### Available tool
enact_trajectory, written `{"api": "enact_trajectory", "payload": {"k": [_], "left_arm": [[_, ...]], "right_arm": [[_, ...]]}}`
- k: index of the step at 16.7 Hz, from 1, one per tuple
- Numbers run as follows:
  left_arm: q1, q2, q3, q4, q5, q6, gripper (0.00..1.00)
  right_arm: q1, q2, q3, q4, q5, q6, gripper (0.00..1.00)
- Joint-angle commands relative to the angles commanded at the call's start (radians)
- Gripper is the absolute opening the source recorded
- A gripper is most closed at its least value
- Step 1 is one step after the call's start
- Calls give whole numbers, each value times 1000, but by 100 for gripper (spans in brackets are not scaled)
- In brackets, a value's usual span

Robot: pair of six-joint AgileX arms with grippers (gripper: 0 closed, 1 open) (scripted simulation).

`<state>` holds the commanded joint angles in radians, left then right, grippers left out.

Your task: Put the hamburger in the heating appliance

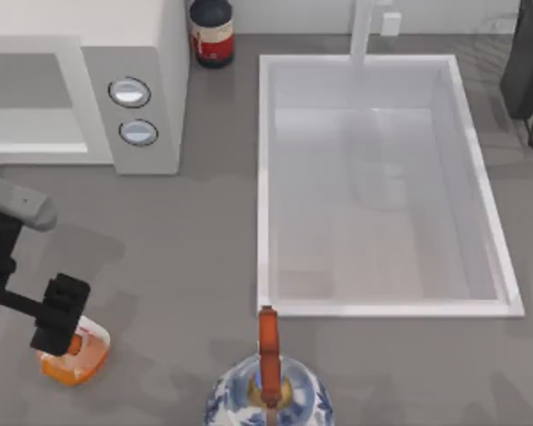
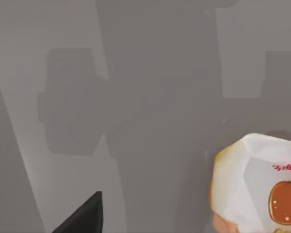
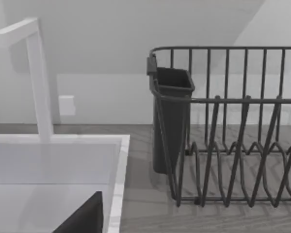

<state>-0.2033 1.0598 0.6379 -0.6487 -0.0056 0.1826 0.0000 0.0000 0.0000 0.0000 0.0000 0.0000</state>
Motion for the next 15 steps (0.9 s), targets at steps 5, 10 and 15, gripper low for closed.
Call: {"api": "enact_trajectory", "payload": {"k": [5,10,15], "left_arm": [[-65,332,197,-204,-1,57,100],[-95,486,290,-299,-2,85,100],[-91,485,288,-298,-2,84,100]], "right_arm": [[0,0,0,0,0,0,100],[0,0,0,0,0,0,100],[0,0,0,0,0,0,100]]}}
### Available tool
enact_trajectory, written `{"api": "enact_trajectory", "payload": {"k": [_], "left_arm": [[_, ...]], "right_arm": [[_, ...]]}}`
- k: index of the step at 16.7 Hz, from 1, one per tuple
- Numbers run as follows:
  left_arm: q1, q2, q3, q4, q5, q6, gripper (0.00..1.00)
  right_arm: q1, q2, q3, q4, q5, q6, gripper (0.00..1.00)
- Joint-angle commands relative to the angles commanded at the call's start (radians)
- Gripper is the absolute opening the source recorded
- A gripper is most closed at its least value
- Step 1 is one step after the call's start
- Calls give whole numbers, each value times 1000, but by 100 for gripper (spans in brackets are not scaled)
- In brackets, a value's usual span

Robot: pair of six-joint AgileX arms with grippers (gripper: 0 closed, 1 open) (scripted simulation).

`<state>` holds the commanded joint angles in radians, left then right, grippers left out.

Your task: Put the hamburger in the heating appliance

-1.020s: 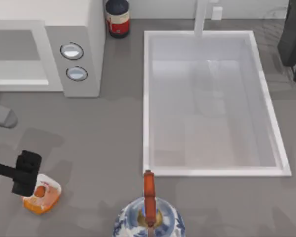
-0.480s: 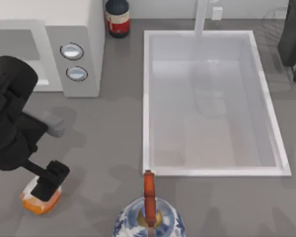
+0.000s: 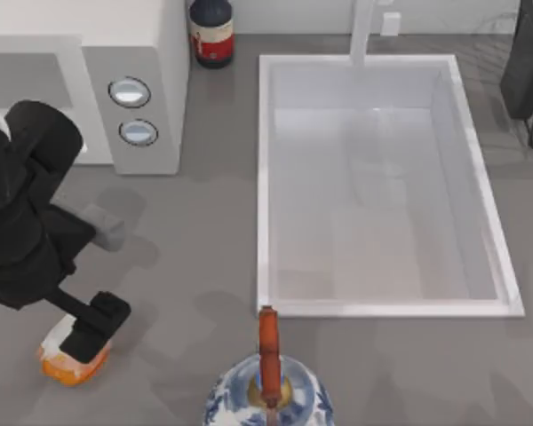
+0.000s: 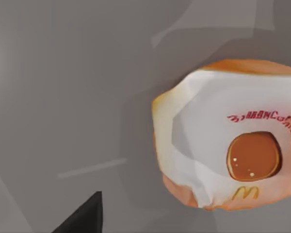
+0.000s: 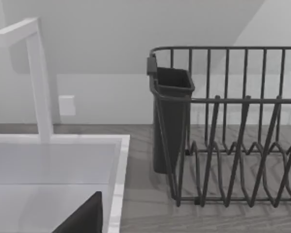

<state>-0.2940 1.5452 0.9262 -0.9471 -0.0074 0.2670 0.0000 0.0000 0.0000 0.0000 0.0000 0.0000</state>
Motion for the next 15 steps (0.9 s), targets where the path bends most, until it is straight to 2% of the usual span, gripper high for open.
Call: {"api": "enact_trajectory", "payload": {"k": [3,10,15], "left_arm": [[-2,23,-23,39,0,3,100],[0,171,-159,335,0,8,100],[0,187,-173,357,0,9,100]], "right_arm": [[0,0,0,0,0,0,100],[0,0,0,0,0,0,100],[0,0,0,0,0,0,100]]}}
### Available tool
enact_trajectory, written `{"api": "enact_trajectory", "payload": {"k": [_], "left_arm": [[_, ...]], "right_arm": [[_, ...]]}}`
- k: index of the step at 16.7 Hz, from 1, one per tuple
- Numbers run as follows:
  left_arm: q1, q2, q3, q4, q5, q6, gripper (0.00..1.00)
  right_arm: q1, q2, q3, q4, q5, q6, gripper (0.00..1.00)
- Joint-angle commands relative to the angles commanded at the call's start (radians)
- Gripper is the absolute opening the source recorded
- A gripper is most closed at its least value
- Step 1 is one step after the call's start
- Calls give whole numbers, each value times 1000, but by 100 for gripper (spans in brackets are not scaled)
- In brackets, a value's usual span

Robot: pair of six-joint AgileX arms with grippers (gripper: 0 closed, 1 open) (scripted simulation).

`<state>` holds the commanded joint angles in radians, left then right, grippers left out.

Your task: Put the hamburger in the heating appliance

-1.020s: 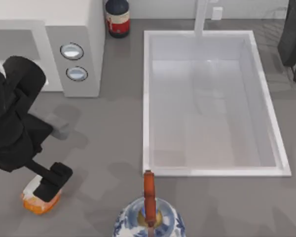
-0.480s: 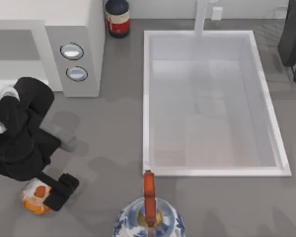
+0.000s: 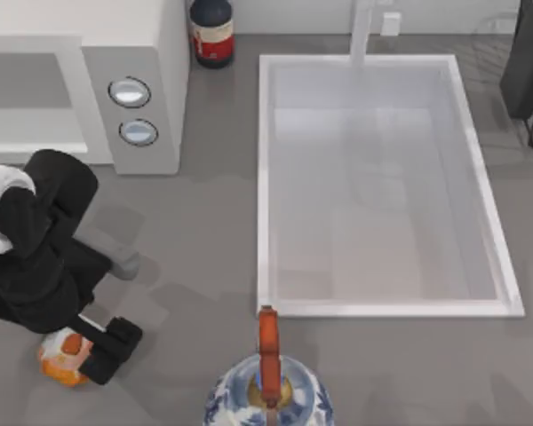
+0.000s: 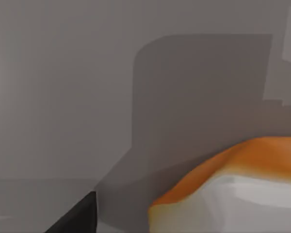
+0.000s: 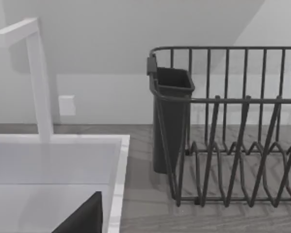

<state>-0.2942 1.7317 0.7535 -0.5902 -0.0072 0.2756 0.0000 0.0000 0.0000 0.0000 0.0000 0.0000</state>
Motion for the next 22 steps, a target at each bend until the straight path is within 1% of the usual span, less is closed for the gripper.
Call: {"api": "enact_trajectory", "payload": {"k": [13,14,21,22], "left_arm": [[0,0,0,0,0,0,2],[0,0,0,0,0,0,0],[0,0,0,0,0,0,0],[1,-71,31,-67,17,1,0]], "right_arm": [[0,0,0,0,0,0,100],[0,0,0,0,0,0,100],[0,0,0,0,0,0,100],[0,0,0,0,0,0,100]]}}
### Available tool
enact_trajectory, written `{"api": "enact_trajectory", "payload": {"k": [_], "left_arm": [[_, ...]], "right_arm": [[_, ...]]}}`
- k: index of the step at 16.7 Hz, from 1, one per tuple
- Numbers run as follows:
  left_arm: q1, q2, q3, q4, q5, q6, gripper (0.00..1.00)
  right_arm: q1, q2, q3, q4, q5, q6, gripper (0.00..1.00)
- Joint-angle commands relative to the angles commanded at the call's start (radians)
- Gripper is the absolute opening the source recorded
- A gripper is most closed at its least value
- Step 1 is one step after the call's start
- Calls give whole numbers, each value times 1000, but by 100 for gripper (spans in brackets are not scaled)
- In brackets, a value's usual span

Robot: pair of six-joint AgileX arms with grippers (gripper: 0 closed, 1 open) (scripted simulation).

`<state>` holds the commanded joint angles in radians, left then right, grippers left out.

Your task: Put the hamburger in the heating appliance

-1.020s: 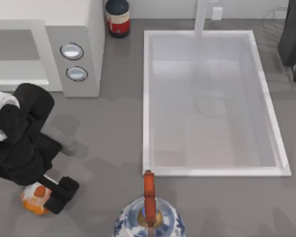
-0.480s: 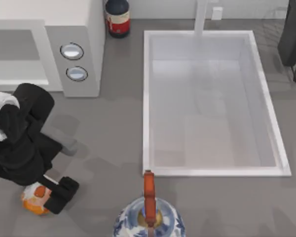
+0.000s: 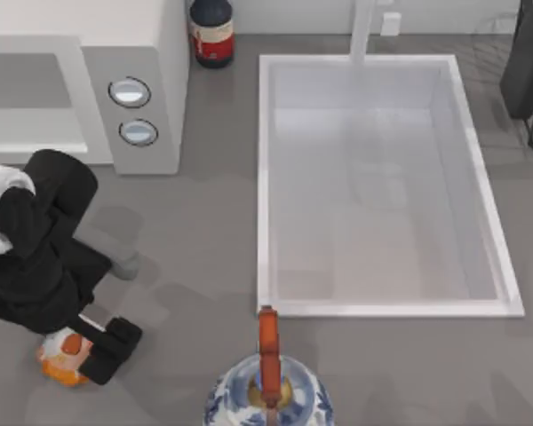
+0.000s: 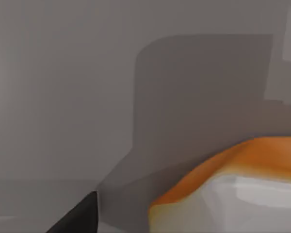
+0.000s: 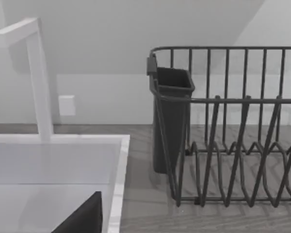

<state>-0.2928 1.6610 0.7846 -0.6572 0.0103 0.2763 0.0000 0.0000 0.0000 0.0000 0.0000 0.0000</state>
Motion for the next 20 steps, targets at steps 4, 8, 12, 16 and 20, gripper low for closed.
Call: {"api": "enact_trajectory", "payload": {"k": [4,8,12,16,20], "left_arm": [[-2,-35,64,-69,0,0,0],[-4,-85,157,-284,0,-2,0],[-4,-158,255,-425,0,-6,0],[-4,-169,266,-435,0,-7,0],[2,-150,267,-403,3,-5,0]], "right_arm": [[0,0,0,0,0,0,100],[0,0,0,0,0,0,100],[0,0,0,0,0,0,100],[0,0,0,0,0,0,100],[0,0,0,0,0,0,100]]}}
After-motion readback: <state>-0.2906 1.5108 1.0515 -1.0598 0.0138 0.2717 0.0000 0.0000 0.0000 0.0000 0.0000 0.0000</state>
